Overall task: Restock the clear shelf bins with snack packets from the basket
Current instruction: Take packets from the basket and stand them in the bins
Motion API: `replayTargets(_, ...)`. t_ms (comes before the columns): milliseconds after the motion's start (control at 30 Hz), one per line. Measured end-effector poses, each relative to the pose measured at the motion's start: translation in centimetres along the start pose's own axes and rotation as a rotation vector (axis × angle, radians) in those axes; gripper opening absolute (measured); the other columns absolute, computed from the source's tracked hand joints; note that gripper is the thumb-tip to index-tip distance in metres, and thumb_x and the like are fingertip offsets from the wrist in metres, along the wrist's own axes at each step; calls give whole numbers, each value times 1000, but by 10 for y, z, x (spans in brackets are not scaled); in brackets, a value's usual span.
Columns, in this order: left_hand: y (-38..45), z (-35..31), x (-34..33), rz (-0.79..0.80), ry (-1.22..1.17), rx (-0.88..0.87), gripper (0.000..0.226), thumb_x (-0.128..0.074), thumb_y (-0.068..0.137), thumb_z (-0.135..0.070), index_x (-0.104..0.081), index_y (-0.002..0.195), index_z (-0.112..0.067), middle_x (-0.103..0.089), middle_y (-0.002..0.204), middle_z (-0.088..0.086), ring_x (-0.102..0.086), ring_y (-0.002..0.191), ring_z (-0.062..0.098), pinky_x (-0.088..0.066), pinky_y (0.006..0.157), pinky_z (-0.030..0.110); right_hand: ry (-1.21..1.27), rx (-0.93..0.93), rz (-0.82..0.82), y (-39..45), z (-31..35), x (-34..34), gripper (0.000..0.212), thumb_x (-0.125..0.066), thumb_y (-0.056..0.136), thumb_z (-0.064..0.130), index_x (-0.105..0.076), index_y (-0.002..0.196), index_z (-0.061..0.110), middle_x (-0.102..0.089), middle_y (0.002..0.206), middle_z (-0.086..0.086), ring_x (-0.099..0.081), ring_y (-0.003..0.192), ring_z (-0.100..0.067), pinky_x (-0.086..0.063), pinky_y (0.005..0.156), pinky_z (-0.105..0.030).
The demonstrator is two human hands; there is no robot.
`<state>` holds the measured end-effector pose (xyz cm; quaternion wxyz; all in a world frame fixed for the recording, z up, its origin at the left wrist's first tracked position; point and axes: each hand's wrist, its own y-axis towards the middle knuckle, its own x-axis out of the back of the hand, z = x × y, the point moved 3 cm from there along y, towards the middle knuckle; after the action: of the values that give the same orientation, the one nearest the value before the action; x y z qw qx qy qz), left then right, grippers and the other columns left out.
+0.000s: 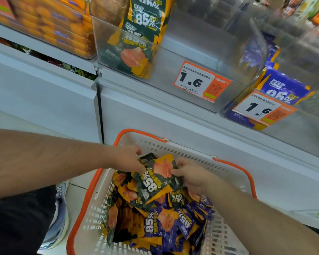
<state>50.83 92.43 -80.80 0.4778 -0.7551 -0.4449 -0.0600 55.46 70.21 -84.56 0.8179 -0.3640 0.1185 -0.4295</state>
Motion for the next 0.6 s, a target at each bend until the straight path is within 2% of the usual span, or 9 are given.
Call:
replayTargets(67,-4,6,6,9,-169,33,65,-69,85,-50,-40,135,-21,-59,119,2,-62,99,17,-52,80,29,279,59,18,-6,12,-11,20,-50,93,-8,-60,101,8,-70,99,-15,-69,88,-28,-57,71,-41)
replayTargets(167,-10,14,16,20,-405,35,30,-72,87,-38,-53,106,-26,-64,106,-5,-69,89,17,-52,74,30,400,118,36,-15,27,-31,29,-45,93,-11,-62,105,10,-70,98,-13,-68,90,-27,-58,73,-42)
replayTargets(200,-12,16,20,-2,-451,9,23,-72,87,-29,-56,103,-28,-67,103,-6,-70,90,17,-55,74,31,393,129,45,-18,31,-37,29,-47,92,-11,-62,106,9,-70,97,-13,-68,89,-26,-58,74,-41)
replayTargets(267,-14,18,28,-68,-517,-55,26,-74,85,-14,-63,105,-26,-72,102,-1,-70,94,19,-59,82,38,320,149,33,-21,38,-46,33,-53,87,-14,-62,111,8,-72,101,-14,-70,88,-27,-57,74,-39)
replayTargets(333,-19,15,38,-131,-499,-135,25,-74,83,-10,-66,106,-17,-73,103,4,-70,97,21,-57,90,40,214,174,-53,-24,49,-47,42,-64,79,-15,-60,113,9,-72,102,-14,-70,89,-29,-58,73,-39)
replayTargets(433,-28,6,53,-190,-433,-258,19,-75,85,-10,-63,99,-16,-73,101,3,-70,94,19,-57,79,26,-11,248,-253,-32,71,-36,47,-81,69,0,-59,108,15,-71,103,-12,-68,95,-27,-56,79,-39)
replayTargets(467,-32,2,57,-198,-436,-290,19,-75,85,-10,-62,96,-19,-74,99,1,-71,91,16,-55,74,22,-55,282,-269,-35,79,-34,45,-83,69,7,-60,107,17,-71,101,-11,-68,96,-28,-53,82,-39)
replayTargets(533,-36,-4,64,-222,-452,-339,19,-76,84,-13,-63,95,-22,-75,96,-2,-71,87,12,-54,70,17,-98,351,-208,-40,94,-35,41,-84,68,16,-65,105,16,-74,97,-9,-70,93,-29,-54,87,-43)
replayTargets(600,-39,-7,70,-281,-523,-369,20,-79,81,-16,-65,95,-22,-75,92,-3,-71,84,10,-54,71,18,-110,385,-123,-43,104,-40,30,-80,77,9,-68,104,11,-76,96,-7,-73,90,-25,-57,87,-43)
